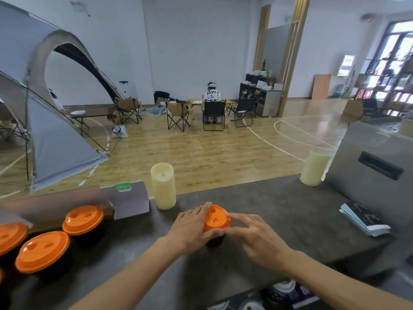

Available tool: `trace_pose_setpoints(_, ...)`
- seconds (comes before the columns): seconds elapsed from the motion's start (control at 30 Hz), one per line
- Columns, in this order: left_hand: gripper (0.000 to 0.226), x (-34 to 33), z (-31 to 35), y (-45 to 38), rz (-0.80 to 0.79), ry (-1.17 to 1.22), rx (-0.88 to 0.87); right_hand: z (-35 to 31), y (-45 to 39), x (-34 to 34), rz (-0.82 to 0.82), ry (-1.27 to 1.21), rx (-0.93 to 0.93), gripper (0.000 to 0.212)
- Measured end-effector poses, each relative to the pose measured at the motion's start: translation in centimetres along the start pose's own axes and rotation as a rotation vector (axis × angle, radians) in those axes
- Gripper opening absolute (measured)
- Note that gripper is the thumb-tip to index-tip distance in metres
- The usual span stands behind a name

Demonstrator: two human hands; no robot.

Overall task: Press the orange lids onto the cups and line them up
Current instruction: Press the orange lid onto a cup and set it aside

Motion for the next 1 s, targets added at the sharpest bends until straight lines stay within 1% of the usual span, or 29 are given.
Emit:
trace_pose_setpoints(0.03, 0.095, -0.4, -0.2, -0.1, -0.002, 0.047, 0.02, 0.5, -0.2, 0.3, 0.032, -0.044, -0.055, 0.039)
trace_pose_setpoints(0.07, 0.096, -0.9, -0.2, -0.2, 0.001, 0.092, 0.042, 1.2, -0.5, 0.5, 0.044, -0.078, -0.119, 0.042)
trace_pose_setpoints(0.1, 0.097, -1.4, 0.0, -0.2, 0.009, 0.135, 0.067, 1.9, -1.0, 0.7, -0.003, -0.093, -0.174, 0.055)
trace_pose_setpoints(0.17, 0.101, -2.3, 0.5, -0.1, 0.029, 0.242, 0.13, 3.2, -2.1, 0.6, -0.234, -0.065, -0.205, 0.085)
trace_pose_setpoints(0.2, 0.105, -2.6, 0.8, -0.1, 0.035, 0.294, 0.159, 3.7, -2.8, 0.7, -0.351, -0.019, -0.188, 0.094)
trace_pose_setpoints(0.23, 0.109, -2.8, 1.1, -0.1, 0.039, 0.332, 0.18, 4.1, -3.4, 0.8, -0.432, 0.039, -0.155, 0.098)
trace_pose_setpoints(0.33, 0.113, -3.2, 1.5, 0.1, 0.034, 0.396, 0.188, 4.9, -4.8, 1.0, -0.567, 0.179, -0.052, 0.104)
trace_pose_setpoints(0.4, 0.115, -2.9, 1.7, 0.3, 0.004, 0.436, 0.174, 5.1, -5.4, 0.9, -0.598, 0.242, -0.003, 0.106)
trace_pose_setpoints(0.5, 0.114, -2.1, 1.7, 0.7, -0.042, 0.527, 0.188, 5.3, -5.6, 0.5, -0.608, 0.31, 0.03, 0.093)
trace_pose_setpoints(0.53, 0.109, -1.9, 1.6, 0.8, -0.058, 0.568, 0.201, 5.3, -5.6, 0.5, -0.606, 0.316, 0.033, 0.09)
trace_pose_setpoints(0.6, 0.091, -1.6, 0.9, 1.1, -0.089, 0.655, 0.224, 5.3, -5.8, 0.5, -0.604, 0.32, 0.045, 0.089)
trace_pose_setpoints(0.67, 0.071, -1.3, 0.2, 1.4, -0.071, 0.705, 0.218, 5.3, -5.9, 0.5, -0.609, 0.324, 0.052, 0.089)
trace_pose_setpoints(0.7, 0.065, -1.1, -0.1, 1.4, -0.05, 0.712, 0.208, 5.3, -5.9, 0.5, -0.61, 0.321, 0.051, 0.089)
trace_pose_setpoints(0.87, 0.046, 0.4, -1.0, 0.2, 0.046, 0.721, 0.174, 5.2, -5.7, 0.6, -0.624, 0.283, 0.031, 0.089)
trace_pose_setpoints(1.0, 0.028, 1.4, -1.6, -1.3, 0.001, 0.708, 0.181, 4.9, -5.8, 0.9, -0.643, 0.278, 0.022, 0.089)
Point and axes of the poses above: each hand's wrist, its own y-axis away from the middle knuckle, its own x-axis out of the back of the hand, z = x × y, the point moved 1 cm from there along -y, towards the middle knuckle, and after that the axes turned 11 degrees about x, right-handed, at the moved point
